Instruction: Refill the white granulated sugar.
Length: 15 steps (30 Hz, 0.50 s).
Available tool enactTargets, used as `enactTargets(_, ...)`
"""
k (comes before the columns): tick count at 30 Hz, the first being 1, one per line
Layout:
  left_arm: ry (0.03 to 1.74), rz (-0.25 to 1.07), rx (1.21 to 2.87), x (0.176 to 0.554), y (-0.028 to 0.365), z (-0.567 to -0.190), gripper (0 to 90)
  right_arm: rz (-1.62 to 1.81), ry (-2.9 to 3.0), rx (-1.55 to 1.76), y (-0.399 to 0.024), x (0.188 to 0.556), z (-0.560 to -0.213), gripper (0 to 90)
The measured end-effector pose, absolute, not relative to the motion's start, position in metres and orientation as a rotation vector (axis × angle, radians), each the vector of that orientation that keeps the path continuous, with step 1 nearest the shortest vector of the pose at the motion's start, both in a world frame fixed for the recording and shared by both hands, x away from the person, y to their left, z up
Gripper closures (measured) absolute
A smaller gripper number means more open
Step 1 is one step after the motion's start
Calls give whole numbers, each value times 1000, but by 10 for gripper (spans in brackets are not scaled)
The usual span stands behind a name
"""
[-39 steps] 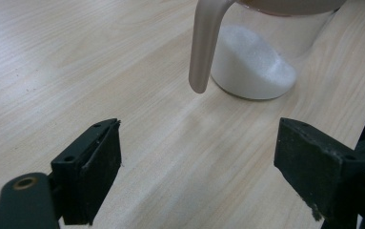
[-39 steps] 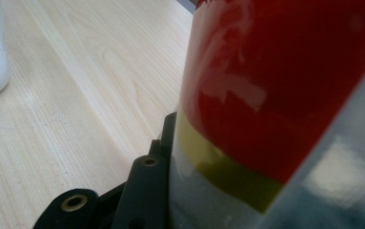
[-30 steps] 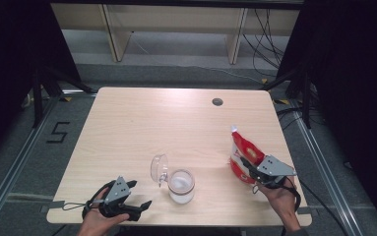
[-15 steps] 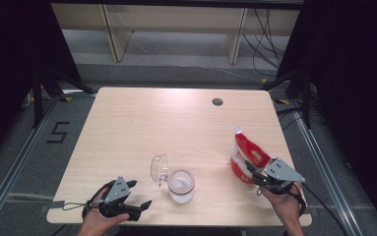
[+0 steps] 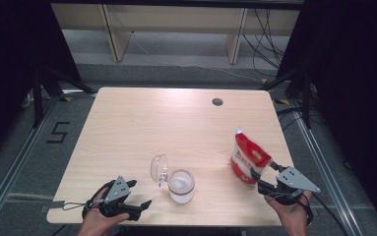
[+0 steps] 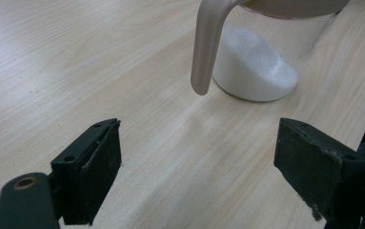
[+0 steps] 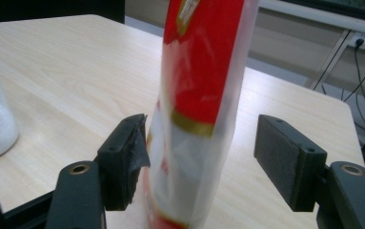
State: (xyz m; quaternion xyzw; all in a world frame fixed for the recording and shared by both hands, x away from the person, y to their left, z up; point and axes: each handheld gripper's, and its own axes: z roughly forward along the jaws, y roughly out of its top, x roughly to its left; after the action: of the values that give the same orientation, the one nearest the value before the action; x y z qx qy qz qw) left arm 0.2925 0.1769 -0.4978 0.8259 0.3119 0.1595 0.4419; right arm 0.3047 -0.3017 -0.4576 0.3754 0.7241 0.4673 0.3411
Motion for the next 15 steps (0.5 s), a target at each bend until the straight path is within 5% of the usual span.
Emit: enactTargets(15, 819, 364, 2003, 294, 176, -498, 159, 1189, 1932, 1056, -302, 275, -465, 225)
